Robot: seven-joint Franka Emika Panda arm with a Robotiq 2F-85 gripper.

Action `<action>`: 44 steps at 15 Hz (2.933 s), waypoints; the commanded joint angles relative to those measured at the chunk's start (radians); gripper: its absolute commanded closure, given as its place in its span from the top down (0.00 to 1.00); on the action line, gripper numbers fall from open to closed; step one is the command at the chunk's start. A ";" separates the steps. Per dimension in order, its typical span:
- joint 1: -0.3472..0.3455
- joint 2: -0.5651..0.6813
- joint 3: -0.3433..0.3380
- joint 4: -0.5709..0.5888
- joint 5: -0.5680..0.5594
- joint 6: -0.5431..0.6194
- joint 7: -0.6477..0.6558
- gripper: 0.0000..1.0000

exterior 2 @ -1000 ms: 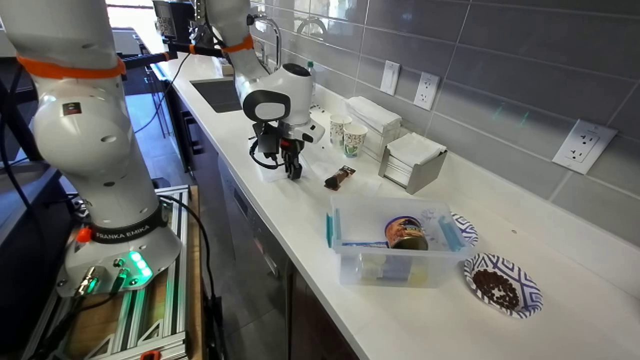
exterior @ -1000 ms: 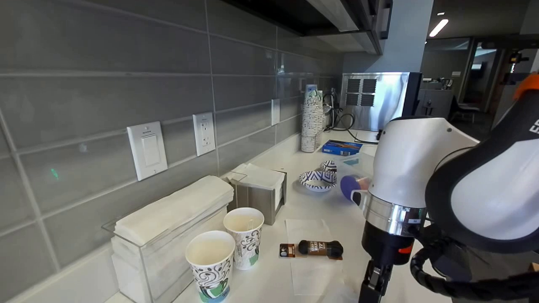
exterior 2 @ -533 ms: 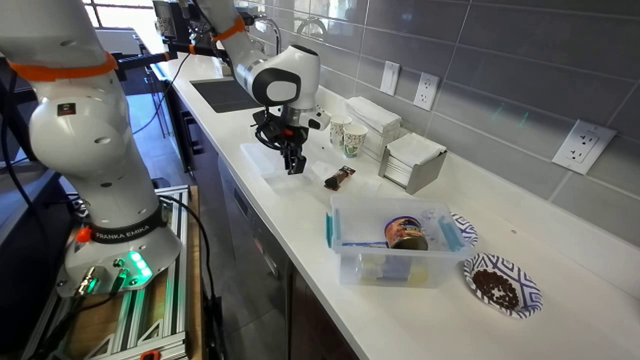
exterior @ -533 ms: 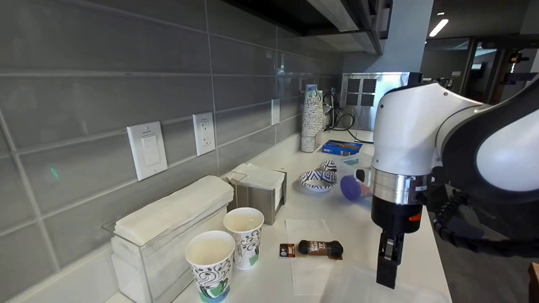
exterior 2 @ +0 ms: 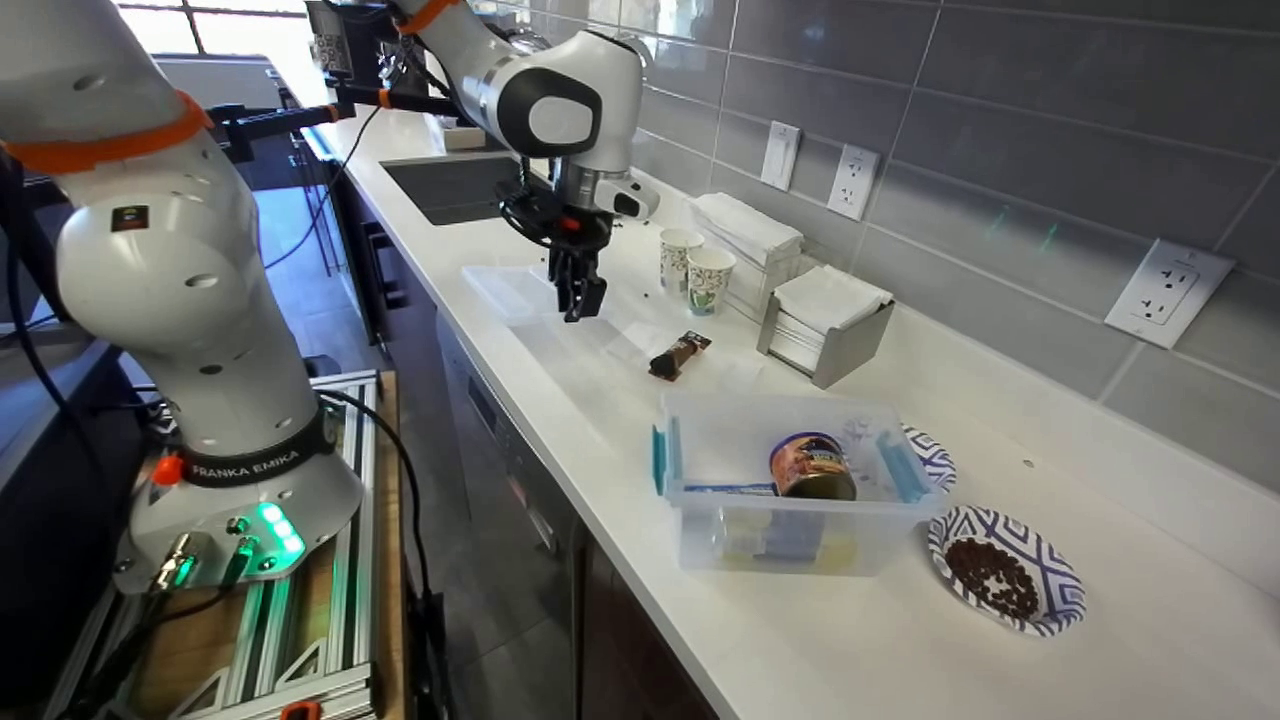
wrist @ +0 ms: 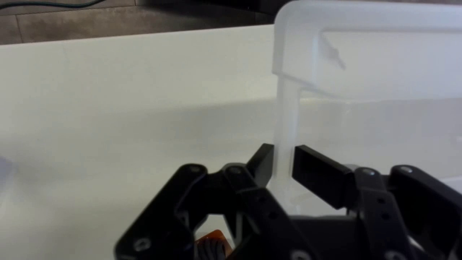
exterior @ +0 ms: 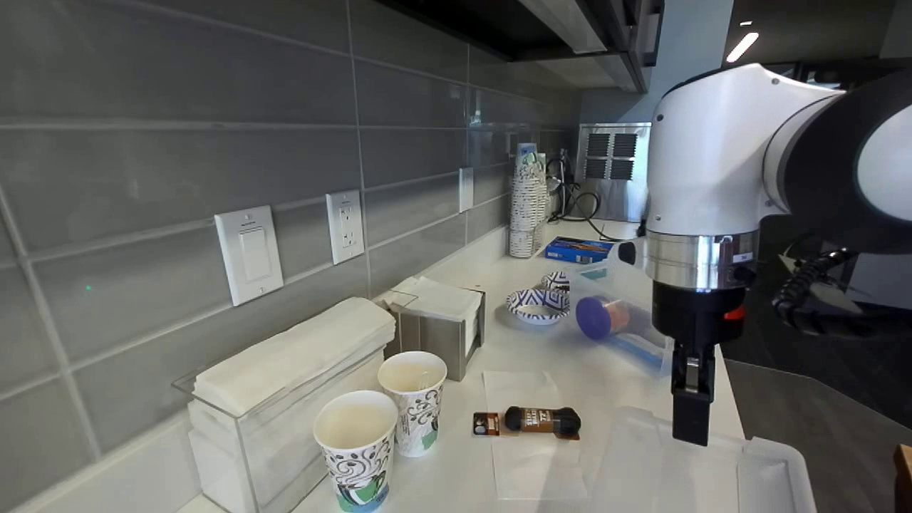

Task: Pick up the lid from the counter and put it on the lid

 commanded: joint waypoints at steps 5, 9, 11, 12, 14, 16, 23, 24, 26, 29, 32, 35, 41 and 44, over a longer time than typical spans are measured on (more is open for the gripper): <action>-0.020 -0.118 -0.002 -0.001 -0.049 -0.133 -0.004 0.06; -0.022 -0.147 -0.003 0.004 -0.055 -0.163 -0.009 0.06; -0.023 -0.159 -0.003 0.005 -0.059 -0.177 -0.009 0.06; -0.026 -0.166 -0.003 0.005 -0.065 -0.188 -0.007 0.06; -0.035 -0.183 -0.004 0.003 -0.082 -0.212 -0.002 0.06; -0.048 -0.197 -0.006 0.003 -0.109 -0.233 -0.005 0.06; -0.092 -0.214 -0.030 0.029 -0.241 -0.258 -0.066 0.06; -0.096 -0.213 -0.035 0.035 -0.265 -0.256 -0.091 0.06; -0.111 -0.201 -0.041 0.056 -0.338 -0.278 -0.140 0.06; -0.124 -0.187 -0.052 0.081 -0.428 -0.296 -0.196 0.06; -0.135 -0.175 -0.055 0.099 -0.504 -0.305 -0.227 0.06; -0.127 -0.190 -0.061 0.081 -0.516 -0.276 -0.207 0.23; -0.129 -0.183 -0.065 0.087 -0.538 -0.275 -0.214 0.06; -0.156 -0.183 -0.096 0.079 -0.572 -0.236 -0.233 0.06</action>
